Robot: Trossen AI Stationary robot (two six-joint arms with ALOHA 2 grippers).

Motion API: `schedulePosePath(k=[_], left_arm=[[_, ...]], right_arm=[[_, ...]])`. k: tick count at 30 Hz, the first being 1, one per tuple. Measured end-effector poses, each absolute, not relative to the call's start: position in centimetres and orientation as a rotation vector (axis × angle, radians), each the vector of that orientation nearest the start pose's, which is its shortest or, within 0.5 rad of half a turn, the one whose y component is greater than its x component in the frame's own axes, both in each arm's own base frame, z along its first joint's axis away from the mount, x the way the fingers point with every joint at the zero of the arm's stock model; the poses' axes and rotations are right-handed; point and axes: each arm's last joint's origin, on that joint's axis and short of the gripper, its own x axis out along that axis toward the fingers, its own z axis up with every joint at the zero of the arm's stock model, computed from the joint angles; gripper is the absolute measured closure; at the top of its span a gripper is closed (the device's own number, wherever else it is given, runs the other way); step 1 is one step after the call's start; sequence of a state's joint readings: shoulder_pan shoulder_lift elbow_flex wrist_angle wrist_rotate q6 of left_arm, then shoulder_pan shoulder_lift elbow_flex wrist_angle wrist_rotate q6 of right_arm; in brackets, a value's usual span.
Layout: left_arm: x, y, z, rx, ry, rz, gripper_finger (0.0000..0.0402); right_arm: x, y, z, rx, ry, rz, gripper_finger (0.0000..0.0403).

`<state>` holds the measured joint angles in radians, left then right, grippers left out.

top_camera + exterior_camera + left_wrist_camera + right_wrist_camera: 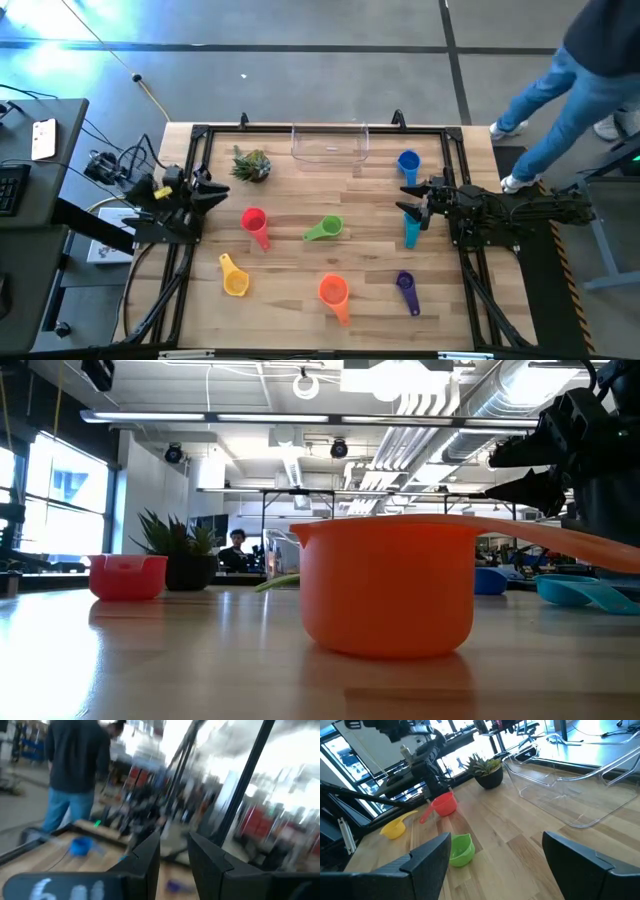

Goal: Nest measuring cups in basket
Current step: Stack red measuring cup into the orange measuring cup

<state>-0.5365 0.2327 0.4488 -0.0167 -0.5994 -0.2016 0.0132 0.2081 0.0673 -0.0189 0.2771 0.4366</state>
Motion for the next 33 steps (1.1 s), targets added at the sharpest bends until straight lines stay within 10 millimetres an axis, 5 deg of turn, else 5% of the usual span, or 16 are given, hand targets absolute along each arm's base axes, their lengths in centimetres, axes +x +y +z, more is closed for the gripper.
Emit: schedulePosePath(k=[18,33], left_arm=[[10.2,-4.0,35.7,0.237,0.093,0.124,0.0312],[10.8,-3.4,30.8,0.315,0.600,0.199,0.0312]], right_arm=[[10.7,-0.7,16.8,0.410,0.098,-0.294,0.0098],[10.7,-0.7,16.8,0.410,0.099,-0.294,0.0098]])
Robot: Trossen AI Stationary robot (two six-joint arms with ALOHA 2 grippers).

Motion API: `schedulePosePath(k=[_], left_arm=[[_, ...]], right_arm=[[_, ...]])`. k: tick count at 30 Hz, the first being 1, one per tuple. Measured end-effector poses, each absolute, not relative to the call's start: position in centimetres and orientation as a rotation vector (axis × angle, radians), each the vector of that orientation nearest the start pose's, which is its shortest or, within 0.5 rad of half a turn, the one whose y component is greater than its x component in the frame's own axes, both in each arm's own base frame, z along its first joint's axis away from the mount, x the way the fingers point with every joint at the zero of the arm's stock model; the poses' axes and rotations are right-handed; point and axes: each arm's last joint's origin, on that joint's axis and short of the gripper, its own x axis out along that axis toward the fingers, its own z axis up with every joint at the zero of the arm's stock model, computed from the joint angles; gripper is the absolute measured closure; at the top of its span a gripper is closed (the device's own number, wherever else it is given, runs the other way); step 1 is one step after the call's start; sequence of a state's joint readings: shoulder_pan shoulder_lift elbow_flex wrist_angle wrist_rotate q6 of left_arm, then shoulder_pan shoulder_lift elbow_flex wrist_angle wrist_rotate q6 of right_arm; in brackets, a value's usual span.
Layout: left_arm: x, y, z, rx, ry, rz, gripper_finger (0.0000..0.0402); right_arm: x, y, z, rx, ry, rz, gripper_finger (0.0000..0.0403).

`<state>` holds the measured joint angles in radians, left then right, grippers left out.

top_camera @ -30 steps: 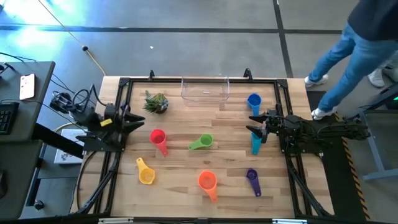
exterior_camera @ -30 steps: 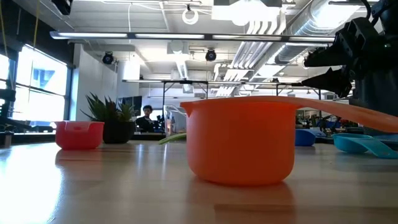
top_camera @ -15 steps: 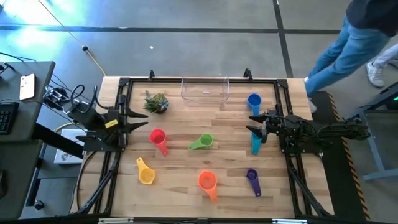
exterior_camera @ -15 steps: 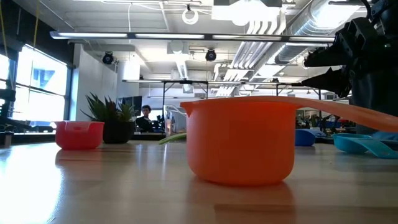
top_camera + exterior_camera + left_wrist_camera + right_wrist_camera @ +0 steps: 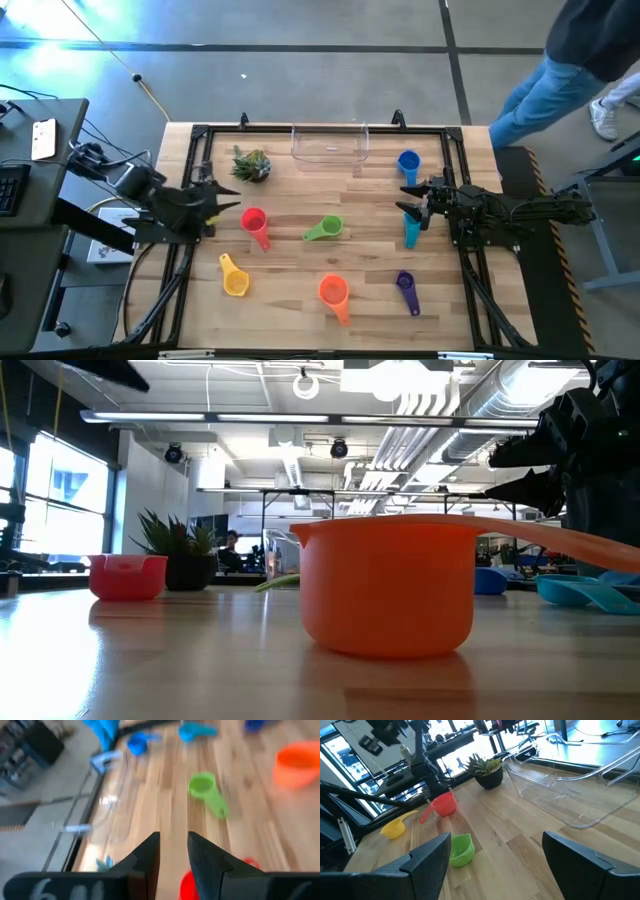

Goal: Nest measuring cups in basket
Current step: Stack red measuring cup into the orange measuring cup

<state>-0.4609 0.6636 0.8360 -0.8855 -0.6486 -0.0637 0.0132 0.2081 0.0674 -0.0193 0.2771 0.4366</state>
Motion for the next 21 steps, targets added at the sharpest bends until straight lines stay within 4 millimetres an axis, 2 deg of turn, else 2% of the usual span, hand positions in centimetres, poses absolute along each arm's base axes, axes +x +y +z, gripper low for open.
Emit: schedulePosePath(k=[8,16,21], left_arm=[[13.3,-3.7,28.6,0.390,0.846,0.116,0.0312],[15.3,-3.8,26.6,0.299,1.050,-0.030,0.0312],[16.4,-3.9,25.5,0.320,1.149,-0.103,0.0312]], right_arm=[[10.7,-0.7,16.8,0.410,0.098,-0.294,0.0098],[10.7,-0.7,16.8,0.410,0.098,-0.294,0.0098],[10.7,-0.7,16.8,0.410,0.099,-0.294,0.0098]])
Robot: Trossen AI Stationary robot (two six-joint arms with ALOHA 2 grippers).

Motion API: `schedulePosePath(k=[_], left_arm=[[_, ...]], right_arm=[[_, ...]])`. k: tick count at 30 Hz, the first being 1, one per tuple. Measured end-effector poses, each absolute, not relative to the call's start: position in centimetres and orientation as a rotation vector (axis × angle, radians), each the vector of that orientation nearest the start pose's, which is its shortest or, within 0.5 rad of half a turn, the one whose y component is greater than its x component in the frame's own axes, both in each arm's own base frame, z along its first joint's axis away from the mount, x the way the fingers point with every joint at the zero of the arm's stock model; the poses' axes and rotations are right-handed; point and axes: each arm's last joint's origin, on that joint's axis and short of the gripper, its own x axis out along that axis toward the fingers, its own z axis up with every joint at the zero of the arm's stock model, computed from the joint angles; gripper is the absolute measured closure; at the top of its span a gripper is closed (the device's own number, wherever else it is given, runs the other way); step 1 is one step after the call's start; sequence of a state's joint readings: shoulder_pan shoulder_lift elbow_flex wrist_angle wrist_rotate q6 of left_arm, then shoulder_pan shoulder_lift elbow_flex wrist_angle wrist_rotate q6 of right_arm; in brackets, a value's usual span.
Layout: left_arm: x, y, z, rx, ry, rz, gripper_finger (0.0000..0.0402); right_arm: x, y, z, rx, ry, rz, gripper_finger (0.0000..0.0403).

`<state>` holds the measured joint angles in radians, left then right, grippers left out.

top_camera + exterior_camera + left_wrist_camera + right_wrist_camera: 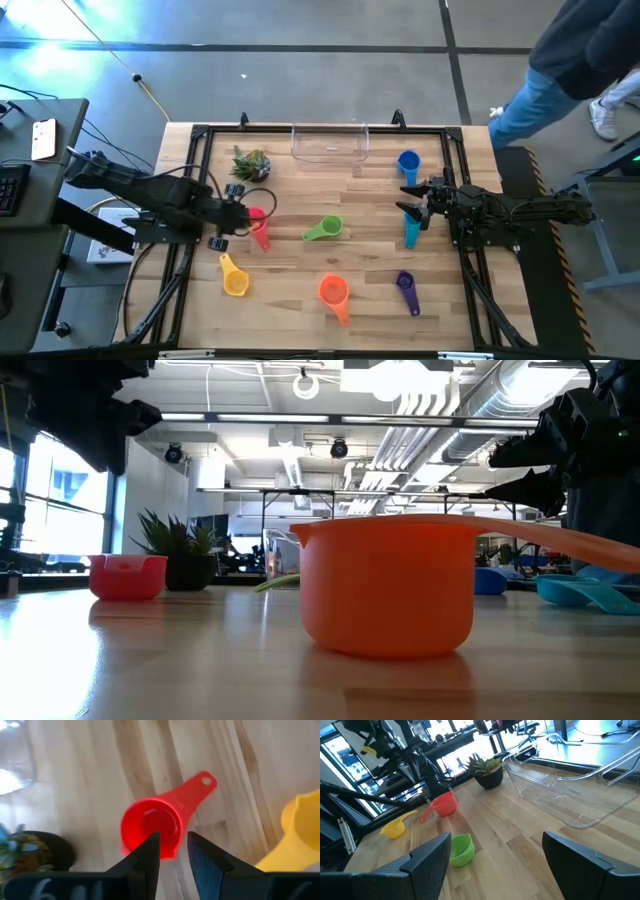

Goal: Nest measuring cups in basket
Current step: Stack red measuring cup into the orange measuring cup

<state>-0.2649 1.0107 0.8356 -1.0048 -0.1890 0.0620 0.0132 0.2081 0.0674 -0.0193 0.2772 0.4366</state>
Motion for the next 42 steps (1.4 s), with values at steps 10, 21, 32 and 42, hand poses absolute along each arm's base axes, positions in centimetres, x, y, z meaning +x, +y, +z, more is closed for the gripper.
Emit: schedulePosePath(k=[10,21,32,42], left_arm=[[18.2,-4.4,23.1,0.346,1.312,-0.149,0.0312],[20.1,-4.9,20.0,0.395,1.481,-0.161,0.0312],[21.3,-5.2,17.7,0.420,1.578,-0.140,0.0312],[21.9,-5.2,16.6,0.451,1.598,-0.103,0.0312]], right_arm=[[10.7,-0.7,16.8,0.410,0.099,-0.294,0.0098],[10.7,-0.7,16.8,0.410,0.099,-0.294,0.0098],[10.7,-0.7,16.8,0.410,0.099,-0.294,0.0098],[10.7,-0.7,16.7,0.409,0.106,-0.295,0.0098]])
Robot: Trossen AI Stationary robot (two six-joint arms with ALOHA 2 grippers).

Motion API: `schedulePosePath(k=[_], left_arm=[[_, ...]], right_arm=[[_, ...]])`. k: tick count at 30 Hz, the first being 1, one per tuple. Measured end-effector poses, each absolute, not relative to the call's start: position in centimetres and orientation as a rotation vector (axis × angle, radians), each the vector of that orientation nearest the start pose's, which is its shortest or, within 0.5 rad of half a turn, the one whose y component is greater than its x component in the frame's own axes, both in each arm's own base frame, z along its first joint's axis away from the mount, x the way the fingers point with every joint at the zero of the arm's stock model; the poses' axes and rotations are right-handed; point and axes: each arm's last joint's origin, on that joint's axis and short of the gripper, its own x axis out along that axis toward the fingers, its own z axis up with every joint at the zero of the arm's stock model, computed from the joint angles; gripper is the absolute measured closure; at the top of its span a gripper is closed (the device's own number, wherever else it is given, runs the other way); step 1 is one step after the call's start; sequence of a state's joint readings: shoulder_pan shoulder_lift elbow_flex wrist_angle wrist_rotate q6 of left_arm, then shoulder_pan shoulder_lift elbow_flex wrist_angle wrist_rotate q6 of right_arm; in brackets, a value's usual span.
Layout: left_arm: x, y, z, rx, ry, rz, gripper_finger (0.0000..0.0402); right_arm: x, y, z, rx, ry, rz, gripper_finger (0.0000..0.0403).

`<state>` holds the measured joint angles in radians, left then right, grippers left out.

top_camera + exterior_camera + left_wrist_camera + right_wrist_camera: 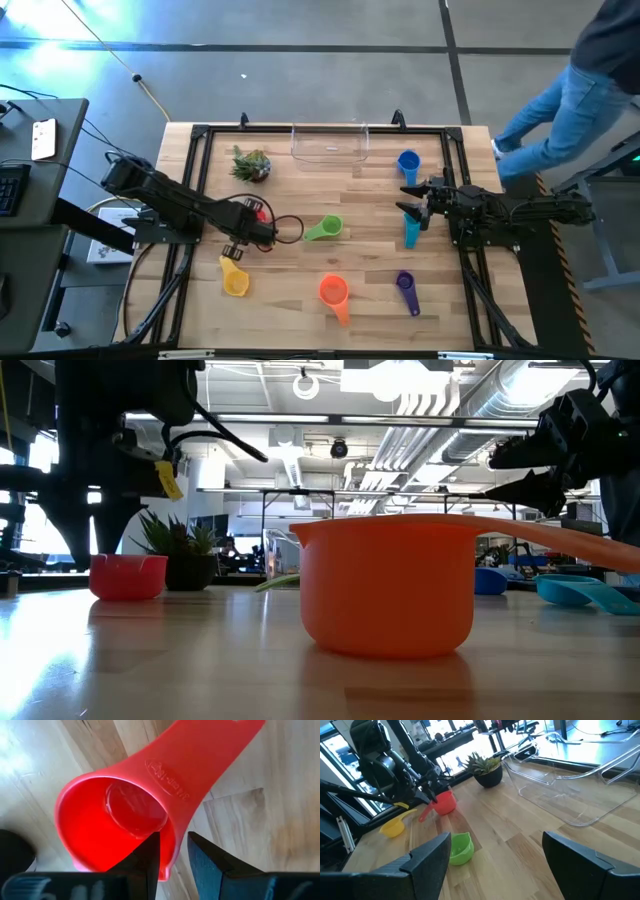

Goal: Nest measuring cups in basket
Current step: Stack red measuring cup into the orange measuring cup

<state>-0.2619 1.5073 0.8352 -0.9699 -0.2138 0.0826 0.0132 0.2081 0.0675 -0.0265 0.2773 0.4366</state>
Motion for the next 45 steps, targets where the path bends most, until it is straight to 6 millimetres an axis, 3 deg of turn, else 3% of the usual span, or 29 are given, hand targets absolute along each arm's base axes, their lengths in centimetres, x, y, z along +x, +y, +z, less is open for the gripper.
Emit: schedulePosePath(k=[4,9,21,35,45], left_arm=[[22.0,-5.2,16.4,0.454,1.603,-0.101,0.0333],[22.0,-5.2,16.4,0.452,1.604,-0.099,0.0391],[22.9,-5.7,17.2,0.406,1.538,-0.063,0.0397],[28.1,-7.4,25.6,0.315,1.170,-0.072,0.0399],[31.4,-9.4,31.8,0.145,0.728,-0.200,0.0398]], right_arm=[[10.7,-0.7,16.7,0.409,0.106,-0.295,0.0098],[10.7,-0.7,16.7,0.409,0.106,-0.295,0.0098],[10.7,-0.7,16.7,0.409,0.105,-0.295,0.0098],[10.7,-0.7,16.7,0.409,0.105,-0.295,0.0098],[10.7,-0.7,16.7,0.409,0.105,-0.295,0.0098]])
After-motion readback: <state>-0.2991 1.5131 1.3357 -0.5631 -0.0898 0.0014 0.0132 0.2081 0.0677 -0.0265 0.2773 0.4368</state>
